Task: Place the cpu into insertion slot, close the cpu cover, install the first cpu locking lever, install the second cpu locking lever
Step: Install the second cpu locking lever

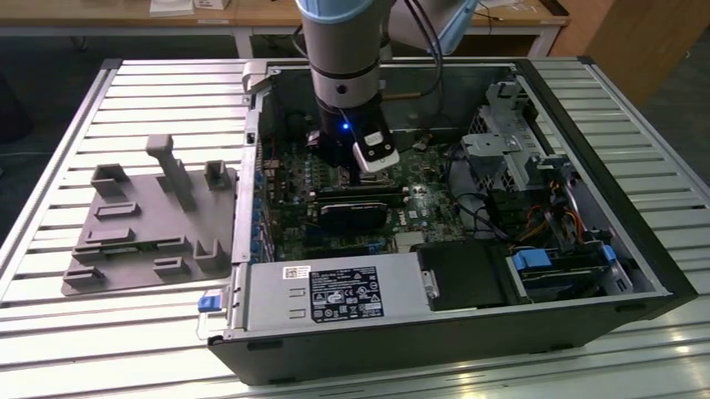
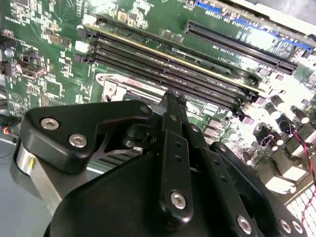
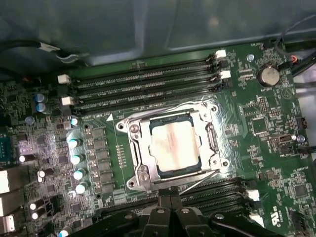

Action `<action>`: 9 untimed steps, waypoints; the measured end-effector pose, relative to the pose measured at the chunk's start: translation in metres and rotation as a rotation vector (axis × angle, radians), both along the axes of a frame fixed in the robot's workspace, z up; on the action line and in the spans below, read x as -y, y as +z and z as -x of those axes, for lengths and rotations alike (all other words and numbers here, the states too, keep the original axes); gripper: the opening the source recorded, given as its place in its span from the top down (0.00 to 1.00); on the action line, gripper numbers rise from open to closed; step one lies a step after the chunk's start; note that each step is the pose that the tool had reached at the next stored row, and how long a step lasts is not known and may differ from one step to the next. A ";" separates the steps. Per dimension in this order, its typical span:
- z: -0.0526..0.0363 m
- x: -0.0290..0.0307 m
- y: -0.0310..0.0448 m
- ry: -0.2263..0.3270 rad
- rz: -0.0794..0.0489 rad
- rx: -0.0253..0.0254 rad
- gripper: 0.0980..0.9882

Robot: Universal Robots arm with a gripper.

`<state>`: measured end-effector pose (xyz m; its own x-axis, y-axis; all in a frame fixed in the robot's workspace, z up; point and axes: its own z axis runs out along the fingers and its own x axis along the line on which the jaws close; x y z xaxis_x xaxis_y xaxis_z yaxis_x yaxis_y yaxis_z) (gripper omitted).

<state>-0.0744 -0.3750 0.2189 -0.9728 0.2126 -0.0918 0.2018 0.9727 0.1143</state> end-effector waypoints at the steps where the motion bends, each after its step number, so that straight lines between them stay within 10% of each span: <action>1: 0.0001 0.0021 -0.0003 0.000 -0.007 0.0000 0.99; 9: 0.0018 0.0127 -0.0037 0.000 -0.055 -0.0001 0.99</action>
